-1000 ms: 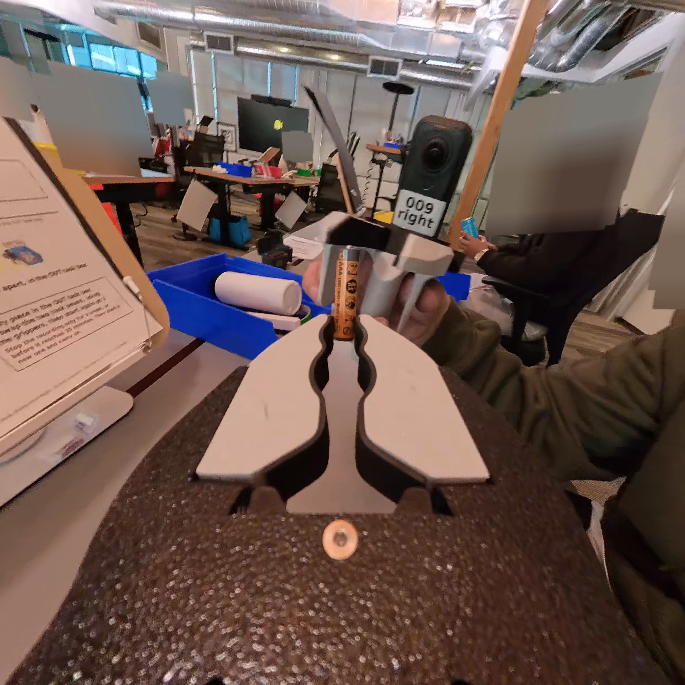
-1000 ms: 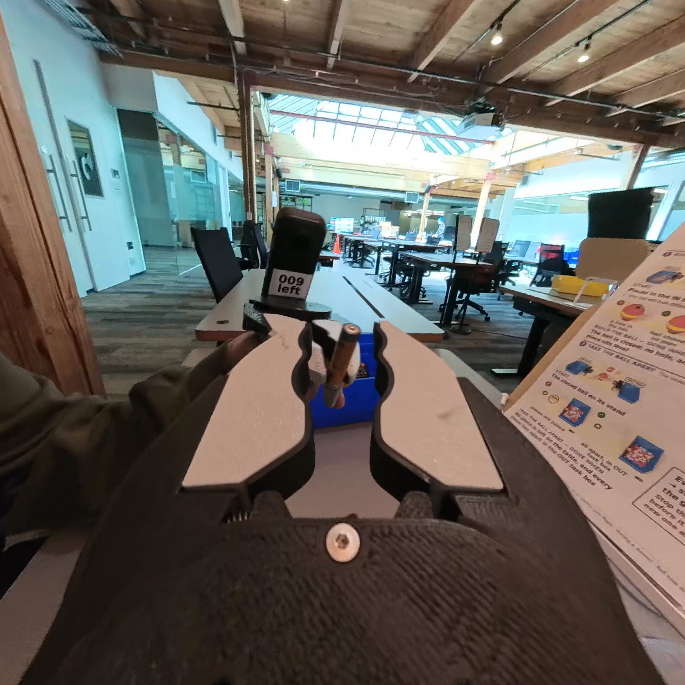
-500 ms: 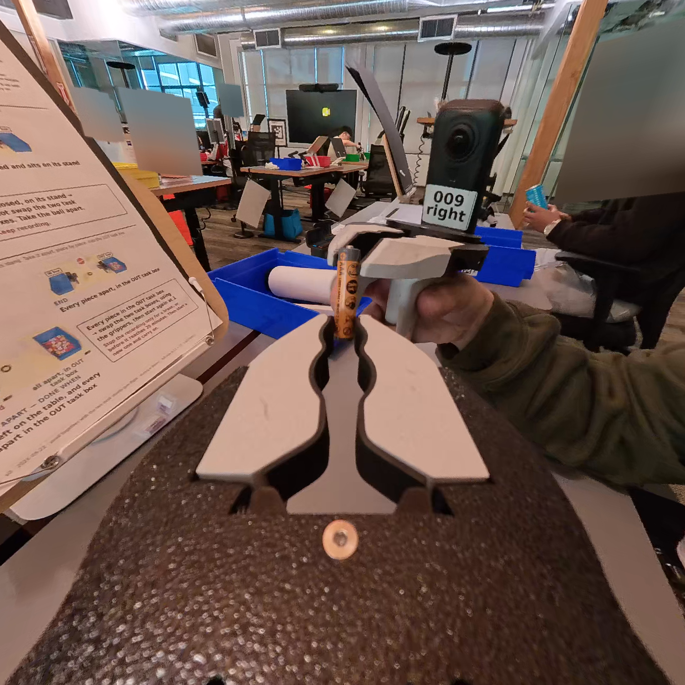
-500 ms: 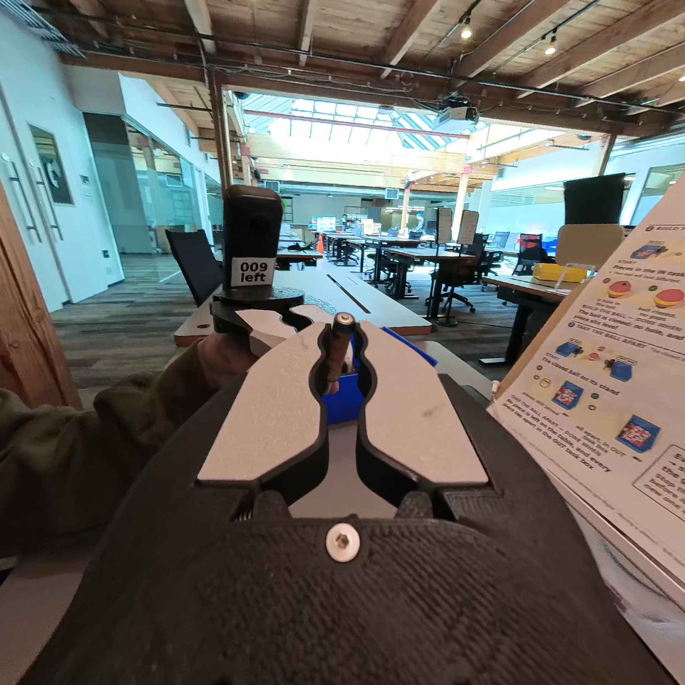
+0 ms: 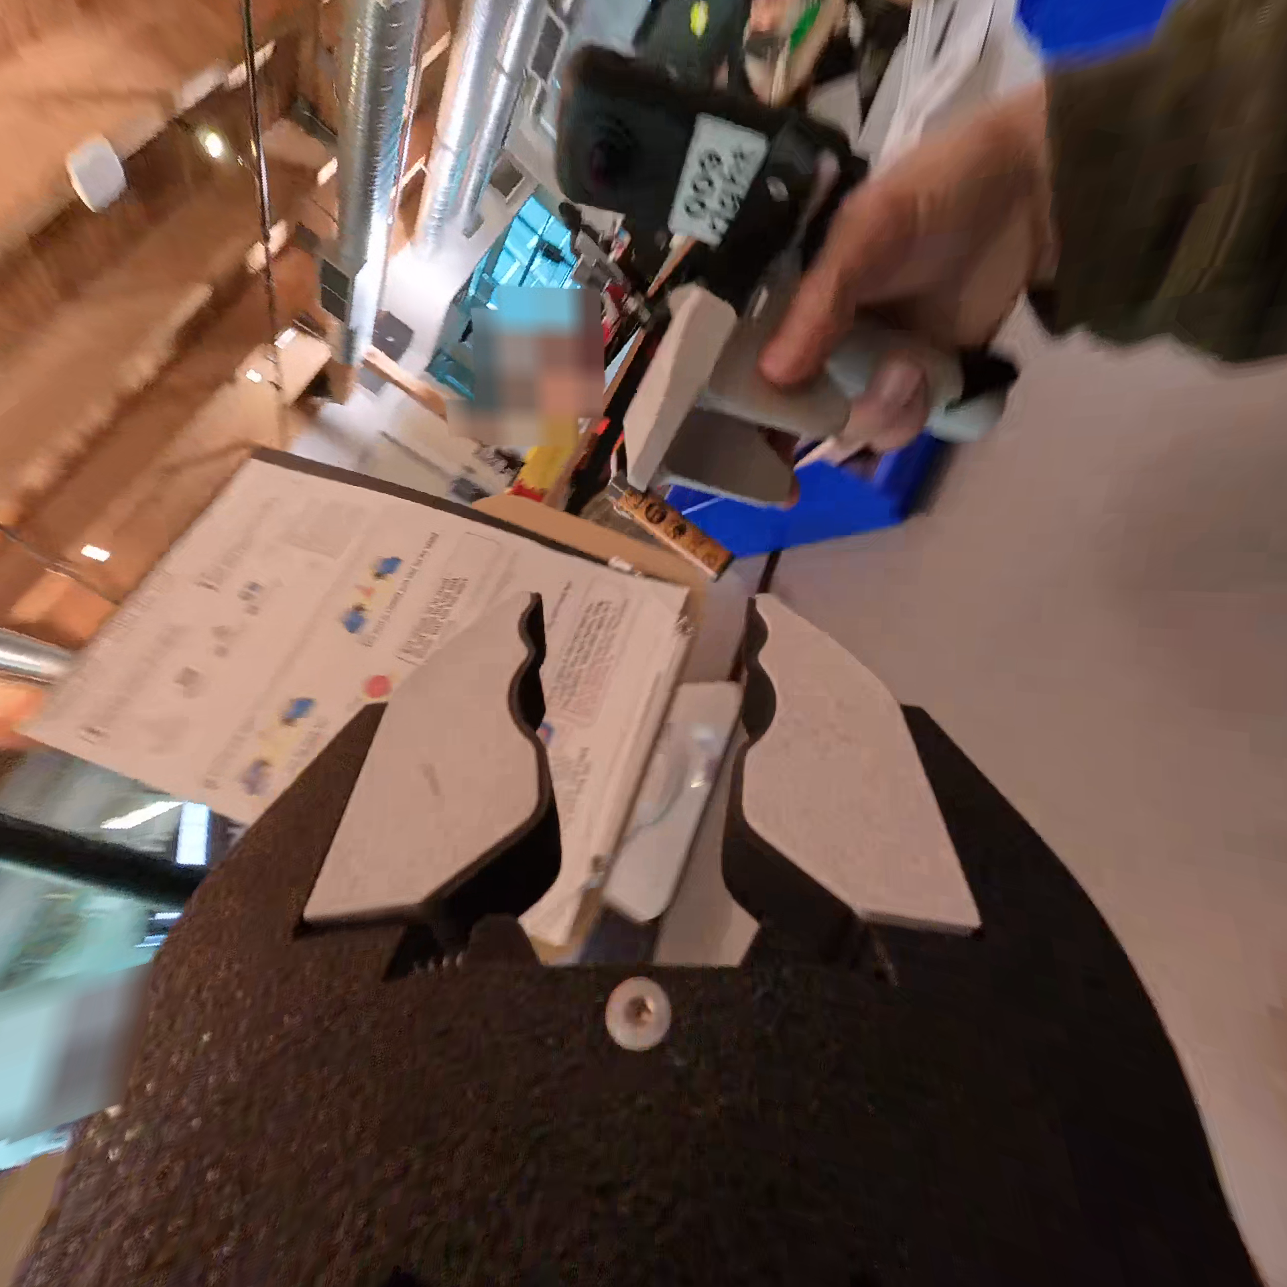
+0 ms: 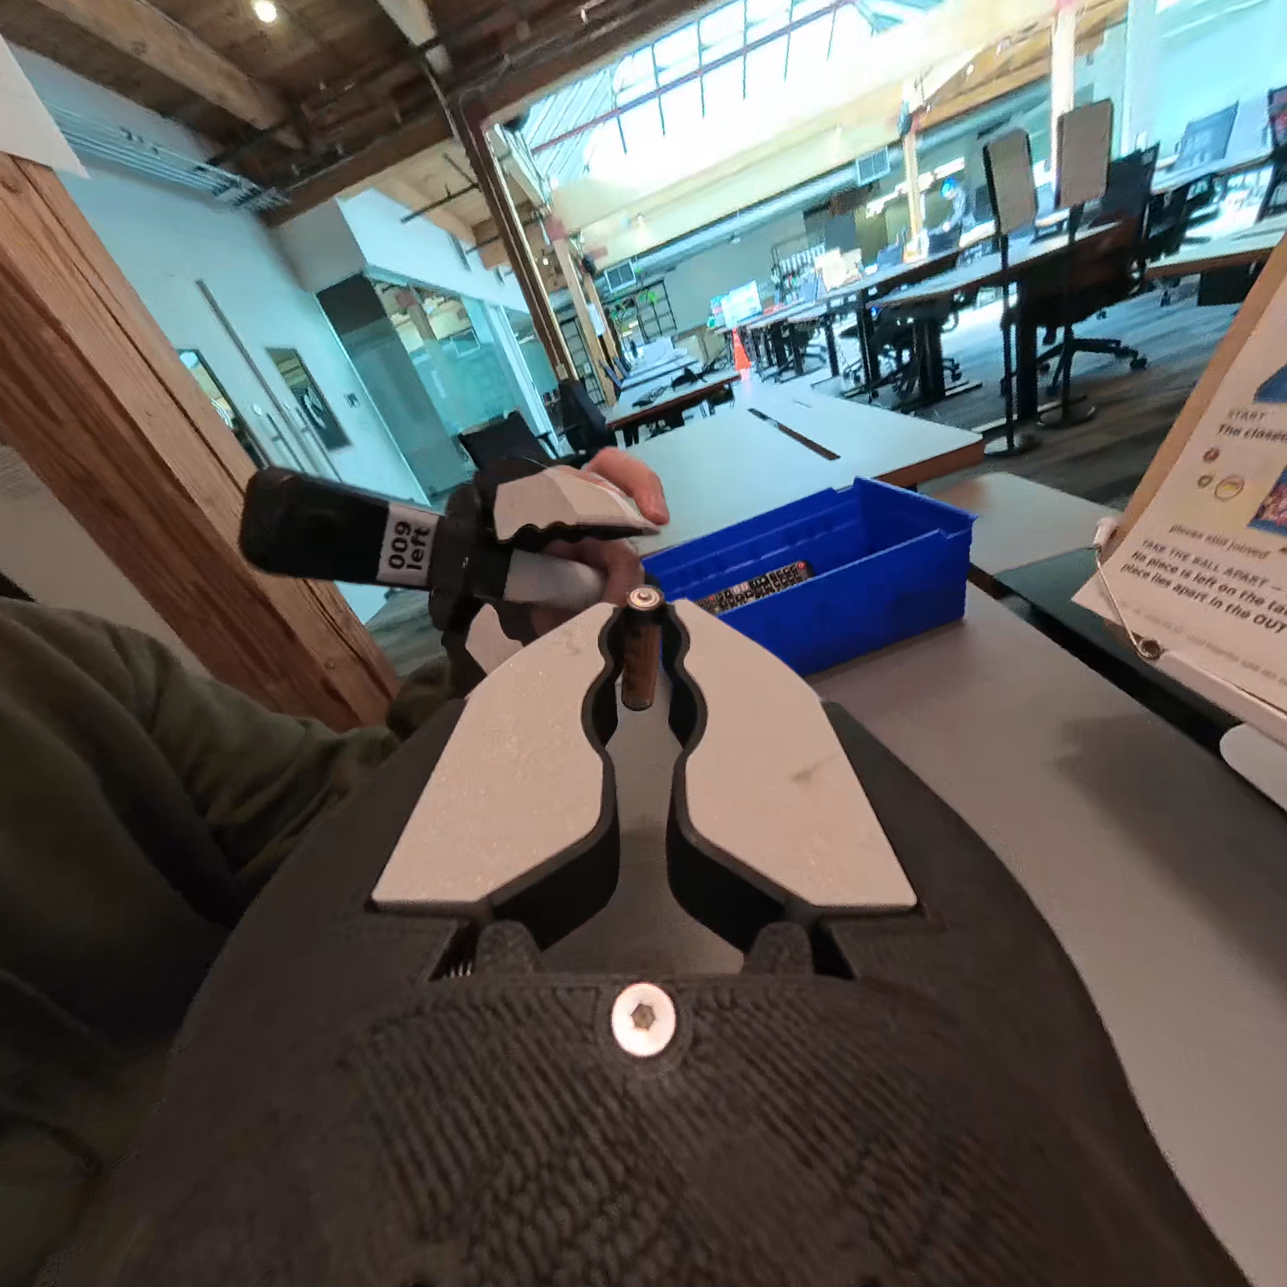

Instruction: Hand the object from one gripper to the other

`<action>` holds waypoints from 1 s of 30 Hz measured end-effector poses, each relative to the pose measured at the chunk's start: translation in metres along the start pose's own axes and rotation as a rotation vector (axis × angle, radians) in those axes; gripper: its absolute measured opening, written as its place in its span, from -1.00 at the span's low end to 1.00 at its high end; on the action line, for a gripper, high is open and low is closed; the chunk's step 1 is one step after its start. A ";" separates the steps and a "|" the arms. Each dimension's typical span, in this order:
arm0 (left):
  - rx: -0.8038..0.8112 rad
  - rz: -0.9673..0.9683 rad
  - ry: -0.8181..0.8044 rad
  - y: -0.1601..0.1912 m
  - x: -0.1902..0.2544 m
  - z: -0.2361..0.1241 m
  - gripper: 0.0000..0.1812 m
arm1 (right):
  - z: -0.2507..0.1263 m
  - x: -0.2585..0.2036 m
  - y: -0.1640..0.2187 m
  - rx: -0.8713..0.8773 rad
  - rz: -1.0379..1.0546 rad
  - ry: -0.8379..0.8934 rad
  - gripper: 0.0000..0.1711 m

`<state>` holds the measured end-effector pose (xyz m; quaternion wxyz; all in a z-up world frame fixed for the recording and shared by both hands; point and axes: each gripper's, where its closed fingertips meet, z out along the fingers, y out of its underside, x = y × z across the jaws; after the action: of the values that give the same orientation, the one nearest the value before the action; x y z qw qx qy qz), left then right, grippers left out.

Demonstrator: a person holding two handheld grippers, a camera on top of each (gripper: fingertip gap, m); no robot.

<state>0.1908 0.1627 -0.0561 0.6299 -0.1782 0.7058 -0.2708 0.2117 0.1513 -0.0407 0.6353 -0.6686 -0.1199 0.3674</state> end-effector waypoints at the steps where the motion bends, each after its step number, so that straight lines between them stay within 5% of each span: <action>1: -0.028 0.080 -0.015 0.002 0.003 0.003 -0.40 | -0.001 -0.001 0.004 -0.025 -0.001 -0.006 -0.88; 17: -0.104 0.391 0.007 0.000 0.031 0.030 -0.49 | 0.000 -0.005 0.028 -0.176 0.021 -0.037 -0.88; 21: -0.127 0.241 0.004 0.004 0.024 0.034 -0.49 | 0.001 0.004 0.023 -0.136 -0.021 0.025 -0.86; 24: -0.063 0.076 -0.060 0.000 0.007 0.030 -0.49 | 0.001 0.008 0.014 -0.085 -0.091 0.089 -0.65; 30: 0.228 -0.177 -0.039 -0.022 -0.006 0.014 -0.50 | 0.009 -0.021 0.005 0.015 0.102 -0.168 -0.76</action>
<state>0.2029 0.1463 -0.0388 0.6332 -0.1722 0.6399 -0.3999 0.1896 0.1439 -0.0372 0.6087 -0.6358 -0.1358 0.4548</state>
